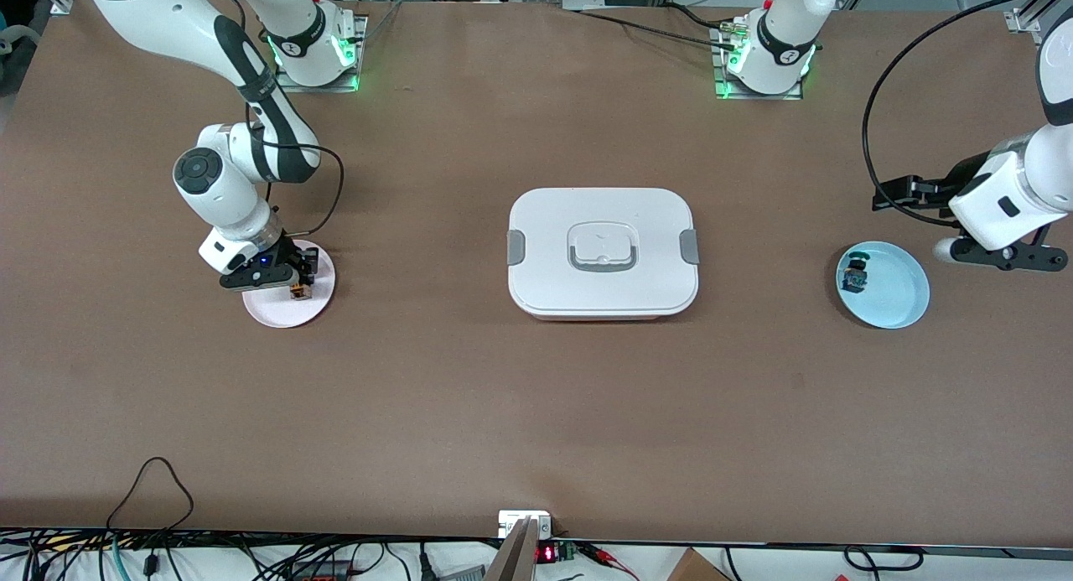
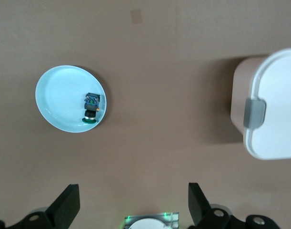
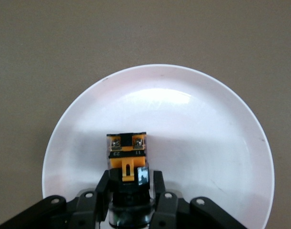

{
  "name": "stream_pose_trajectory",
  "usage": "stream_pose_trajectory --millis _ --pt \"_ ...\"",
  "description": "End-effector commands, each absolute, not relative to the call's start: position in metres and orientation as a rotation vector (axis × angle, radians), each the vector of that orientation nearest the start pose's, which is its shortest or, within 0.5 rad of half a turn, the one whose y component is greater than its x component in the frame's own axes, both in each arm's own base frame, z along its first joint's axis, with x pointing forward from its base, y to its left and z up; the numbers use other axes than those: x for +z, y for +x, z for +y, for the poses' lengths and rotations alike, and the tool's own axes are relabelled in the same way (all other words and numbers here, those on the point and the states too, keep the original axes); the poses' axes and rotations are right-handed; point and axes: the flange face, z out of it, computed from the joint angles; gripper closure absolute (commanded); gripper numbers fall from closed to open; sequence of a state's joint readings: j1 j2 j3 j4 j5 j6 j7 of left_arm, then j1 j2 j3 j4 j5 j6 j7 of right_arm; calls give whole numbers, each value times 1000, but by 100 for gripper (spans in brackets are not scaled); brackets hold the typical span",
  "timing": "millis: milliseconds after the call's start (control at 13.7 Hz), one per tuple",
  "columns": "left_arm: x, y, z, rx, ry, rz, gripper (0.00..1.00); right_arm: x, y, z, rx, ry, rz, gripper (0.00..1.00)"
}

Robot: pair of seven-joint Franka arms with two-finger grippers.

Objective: Transfer orange switch to right arm and place
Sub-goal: 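Lower the orange switch onto the white plate and open the right gripper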

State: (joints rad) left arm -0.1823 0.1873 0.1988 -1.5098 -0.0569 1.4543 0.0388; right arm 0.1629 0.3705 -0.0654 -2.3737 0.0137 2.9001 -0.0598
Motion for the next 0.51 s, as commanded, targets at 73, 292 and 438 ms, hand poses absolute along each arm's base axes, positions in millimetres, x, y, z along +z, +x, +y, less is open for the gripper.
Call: stream_pose_trajectory --millis 73,292,438 --pt "569 601 0 160 -3147 -138 0 197 517 46 -268 -3138 -266 56" --pt "570 603 14 124 -3169 -13 0 217 520 45 -284 -3133 -240 0" --pt "569 602 13 127 -3162 -18 0 245 522 47 -250 -3131 -236 0"
